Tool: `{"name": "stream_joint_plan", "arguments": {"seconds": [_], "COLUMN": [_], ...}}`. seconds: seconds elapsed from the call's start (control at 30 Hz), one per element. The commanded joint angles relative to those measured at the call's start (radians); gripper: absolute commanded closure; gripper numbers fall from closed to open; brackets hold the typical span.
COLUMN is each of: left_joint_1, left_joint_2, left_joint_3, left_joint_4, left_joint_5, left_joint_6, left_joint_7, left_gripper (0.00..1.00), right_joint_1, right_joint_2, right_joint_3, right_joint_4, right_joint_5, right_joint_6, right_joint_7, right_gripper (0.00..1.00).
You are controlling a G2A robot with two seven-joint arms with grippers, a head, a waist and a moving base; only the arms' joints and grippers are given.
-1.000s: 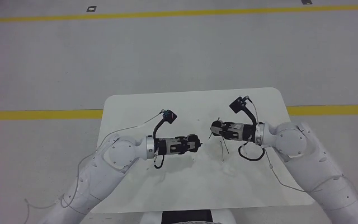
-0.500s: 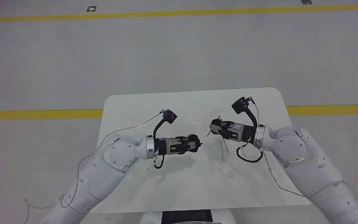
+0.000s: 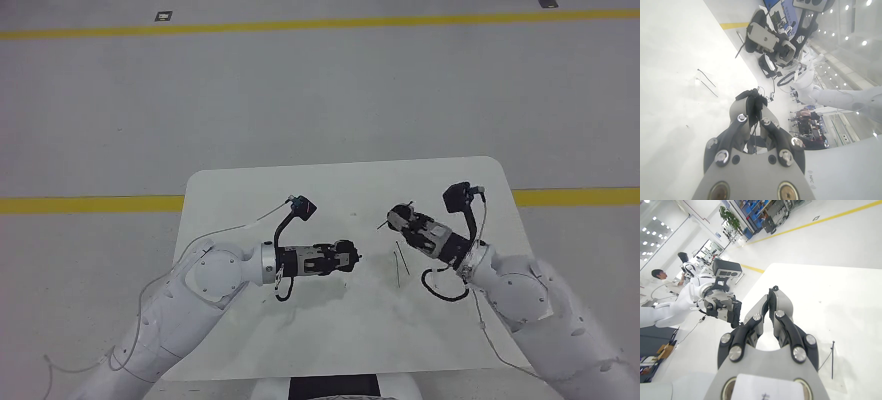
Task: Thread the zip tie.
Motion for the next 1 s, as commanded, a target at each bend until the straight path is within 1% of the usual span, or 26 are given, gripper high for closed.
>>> {"name": "stream_joint_plan", "arguments": {"seconds": [0.0,0.1,0.23,0.37,0.47,0.6,0.77,0.97], "left_joint_1": [0.0,0.0,0.0,0.0,0.0,0.0,0.0,0.0], "left_joint_2": [0.0,0.0,0.0,0.0,0.0,0.0,0.0,0.0], "left_joint_3": [0.0,0.0,0.0,0.0,0.0,0.0,0.0,0.0], "left_joint_4": [0.0,0.0,0.0,0.0,0.0,0.0,0.0,0.0], "left_joint_5": [0.0,0.0,0.0,0.0,0.0,0.0,0.0,0.0], "left_joint_6": [0.0,0.0,0.0,0.0,0.0,0.0,0.0,0.0], "left_joint_7": [0.0,0.0,0.0,0.0,0.0,0.0,0.0,0.0], "left_gripper": [1.0,1.0,1.0,1.0,1.0,1.0,1.0,1.0], "right_joint_1": [-0.063,-0.14,-0.214,-0.259,-0.27,-0.266,-0.243,-0.235], "right_joint_2": [0.002,0.003,0.003,-0.002,-0.006,-0.013,-0.024,-0.027], "right_joint_3": [0.024,0.049,0.06,0.046,0.023,-0.007,-0.047,-0.048], "right_joint_4": [-0.031,-0.068,-0.099,-0.1,-0.09,-0.077,-0.062,-0.067], "right_joint_5": [-0.021,-0.059,-0.111,-0.143,-0.184,-0.231,-0.249,-0.25], "right_joint_6": [-0.001,-0.001,-0.001,-0.001,-0.001,-0.001,0.001,0.006], "right_joint_7": [-0.051,-0.123,-0.213,-0.314,-0.37,-0.415,-0.419,-0.42], "right_gripper": [1.0,1.0,1.0,1.0,1.0,1.0,1.0,1.0]}}
